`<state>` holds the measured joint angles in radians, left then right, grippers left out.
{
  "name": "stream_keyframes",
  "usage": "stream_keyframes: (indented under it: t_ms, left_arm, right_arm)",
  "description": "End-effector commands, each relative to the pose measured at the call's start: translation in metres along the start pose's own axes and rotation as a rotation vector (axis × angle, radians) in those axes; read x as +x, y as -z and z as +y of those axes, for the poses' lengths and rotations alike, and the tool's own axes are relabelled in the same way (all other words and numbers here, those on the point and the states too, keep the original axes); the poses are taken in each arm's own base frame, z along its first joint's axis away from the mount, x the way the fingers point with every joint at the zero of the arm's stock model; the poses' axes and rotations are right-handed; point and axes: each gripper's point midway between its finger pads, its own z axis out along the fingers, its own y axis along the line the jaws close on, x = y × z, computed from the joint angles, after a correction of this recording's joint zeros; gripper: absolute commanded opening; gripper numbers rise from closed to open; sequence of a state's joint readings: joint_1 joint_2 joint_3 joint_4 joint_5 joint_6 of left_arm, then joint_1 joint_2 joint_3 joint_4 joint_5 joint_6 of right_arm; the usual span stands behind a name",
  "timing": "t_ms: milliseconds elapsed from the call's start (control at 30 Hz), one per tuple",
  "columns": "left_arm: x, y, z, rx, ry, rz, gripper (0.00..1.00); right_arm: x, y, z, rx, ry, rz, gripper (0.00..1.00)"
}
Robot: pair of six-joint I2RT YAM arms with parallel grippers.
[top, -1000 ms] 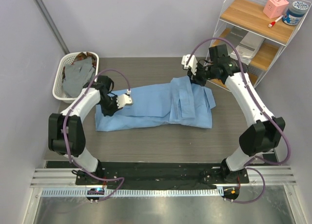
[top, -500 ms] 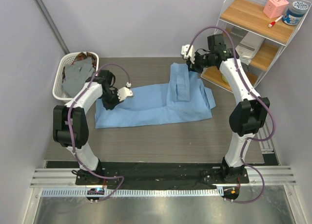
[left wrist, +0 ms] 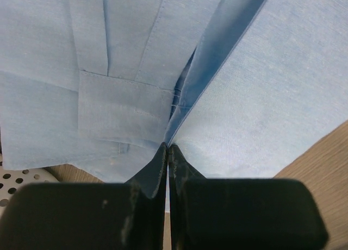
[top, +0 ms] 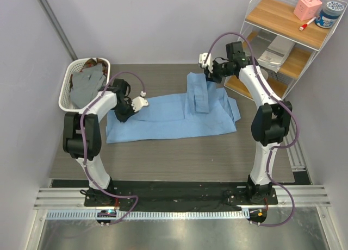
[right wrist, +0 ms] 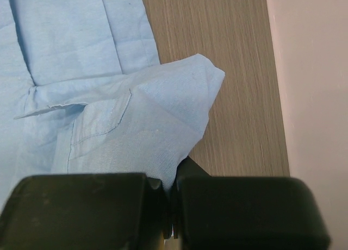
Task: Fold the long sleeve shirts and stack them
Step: Fold the shirt
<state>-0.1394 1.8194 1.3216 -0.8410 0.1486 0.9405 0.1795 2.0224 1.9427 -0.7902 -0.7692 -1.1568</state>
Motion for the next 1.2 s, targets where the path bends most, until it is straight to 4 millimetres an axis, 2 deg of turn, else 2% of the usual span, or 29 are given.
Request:
stream_keyframes:
  t_ms: [0, 200, 267, 533, 667, 733, 767, 800, 833, 900, 933, 1000, 1067, 1167]
  left_arm:
    - [-0.003, 0.003, 0.023, -0.081, 0.055, -0.02, 0.0]
    - [0.001, -0.005, 0.022, -0.068, 0.069, 0.004, 0.0]
    - [0.004, -0.008, 0.023, -0.075, 0.073, 0.016, 0.0]
    - [0.008, -0.014, 0.027, -0.093, 0.132, 0.039, 0.03]
    - [0.011, -0.009, 0.028, -0.097, 0.184, 0.028, 0.1]
    - [0.005, 0.0, 0.027, -0.074, 0.214, -0.012, 0.13]
    - [0.0, 0.004, 0.027, -0.073, 0.25, -0.031, 0.18]
    - [-0.009, 0.013, 0.03, -0.078, 0.261, -0.071, 0.21]
    - [-0.014, 0.017, 0.029, -0.074, 0.272, -0.09, 0.23]
    - [-0.023, 0.024, 0.028, -0.068, 0.325, -0.124, 0.35]
    - [-0.03, 0.031, 0.028, -0.064, 0.333, -0.158, 0.38]
    - [-0.032, 0.036, 0.022, -0.04, 0.36, -0.16, 0.41]
    - [-0.034, 0.04, 0.018, -0.027, 0.372, -0.169, 0.43]
    - [-0.033, 0.04, 0.008, 0.001, 0.391, -0.159, 0.43]
  right_arm:
    - [-0.011, -0.003, -0.021, 0.071, 0.043, -0.042, 0.01]
    - [-0.015, -0.01, -0.031, 0.104, 0.03, -0.083, 0.01]
    - [-0.009, -0.014, -0.03, 0.1, 0.024, -0.079, 0.01]
    - [0.007, -0.036, -0.014, 0.086, -0.012, -0.052, 0.01]
    - [0.012, -0.043, -0.01, 0.11, -0.029, -0.035, 0.03]
    - [0.005, -0.043, -0.007, 0.112, -0.054, -0.04, 0.11]
    - [0.002, -0.041, -0.006, 0.114, -0.06, -0.045, 0.13]
    - [-0.006, -0.037, -0.004, 0.112, -0.062, -0.056, 0.15]
    - [-0.012, -0.037, 0.001, 0.105, -0.075, -0.062, 0.33]
    - [-0.015, -0.034, 0.013, 0.076, -0.103, -0.037, 0.58]
    - [-0.015, -0.028, 0.014, 0.094, -0.107, 0.007, 0.74]
    - [-0.006, -0.019, 0.022, 0.089, -0.149, 0.098, 0.79]
    - [0.018, 0.0, 0.019, 0.127, -0.218, 0.205, 0.8]
    - [0.039, 0.026, 0.042, 0.057, -0.358, 0.308, 0.82]
